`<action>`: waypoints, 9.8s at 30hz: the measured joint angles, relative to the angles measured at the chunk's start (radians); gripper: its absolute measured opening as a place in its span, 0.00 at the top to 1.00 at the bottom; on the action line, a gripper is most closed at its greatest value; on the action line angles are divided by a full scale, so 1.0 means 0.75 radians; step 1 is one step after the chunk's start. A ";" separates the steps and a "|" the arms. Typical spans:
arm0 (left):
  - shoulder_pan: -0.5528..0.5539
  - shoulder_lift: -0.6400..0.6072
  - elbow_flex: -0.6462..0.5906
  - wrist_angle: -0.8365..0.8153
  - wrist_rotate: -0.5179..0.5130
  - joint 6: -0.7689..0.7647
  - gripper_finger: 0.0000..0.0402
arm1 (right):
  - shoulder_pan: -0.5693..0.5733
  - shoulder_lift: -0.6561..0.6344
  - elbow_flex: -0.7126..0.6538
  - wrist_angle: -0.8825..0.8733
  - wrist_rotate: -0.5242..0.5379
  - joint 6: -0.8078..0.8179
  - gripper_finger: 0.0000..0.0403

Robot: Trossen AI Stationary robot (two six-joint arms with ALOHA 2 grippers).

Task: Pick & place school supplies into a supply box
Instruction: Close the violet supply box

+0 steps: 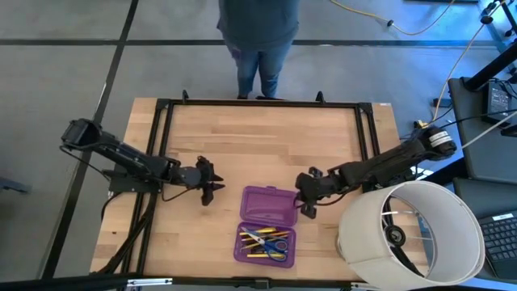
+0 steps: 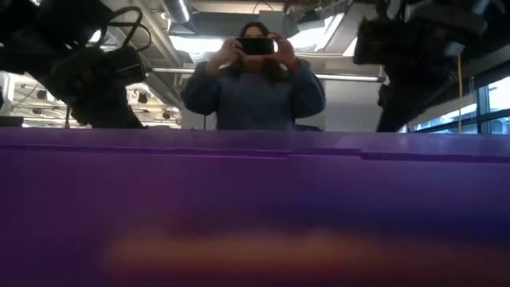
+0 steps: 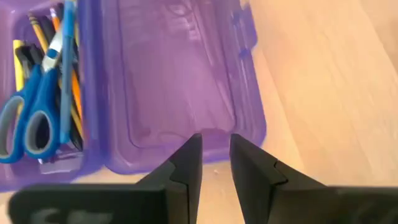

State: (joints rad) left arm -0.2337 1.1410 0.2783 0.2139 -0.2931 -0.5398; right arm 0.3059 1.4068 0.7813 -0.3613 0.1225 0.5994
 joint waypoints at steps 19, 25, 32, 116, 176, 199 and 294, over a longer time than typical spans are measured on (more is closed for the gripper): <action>0.116 0.511 0.055 0.391 0.251 0.000 0.68 | 0.001 -0.046 -0.390 0.380 -0.012 0.186 0.78; 0.140 0.640 0.169 0.397 0.293 0.040 0.68 | 0.000 -0.046 -0.442 0.458 -0.012 0.211 0.78; 0.151 0.687 0.200 0.400 0.331 0.040 0.68 | 0.000 0.021 -0.442 0.529 -0.012 0.204 0.78; 0.183 0.634 0.195 0.357 0.443 0.064 0.68 | -0.095 0.160 -0.425 0.786 0.009 0.064 0.78; 0.095 -0.985 -0.024 -0.517 0.057 0.306 0.68 | 0.105 -0.926 -0.612 0.355 0.384 -0.111 0.78; 0.096 -1.345 -0.032 -0.767 -0.155 0.368 0.68 | 0.047 -1.259 -0.619 0.162 0.372 -0.433 0.78; 0.096 -1.505 -0.032 -0.888 -0.271 0.435 0.68 | 0.045 -1.871 -0.816 -0.045 0.416 -0.636 0.78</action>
State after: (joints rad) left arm -0.1613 0.0120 0.2546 -0.4522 -0.4965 -0.2138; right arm 0.3393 0.0036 0.1692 -0.3950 0.4343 0.1226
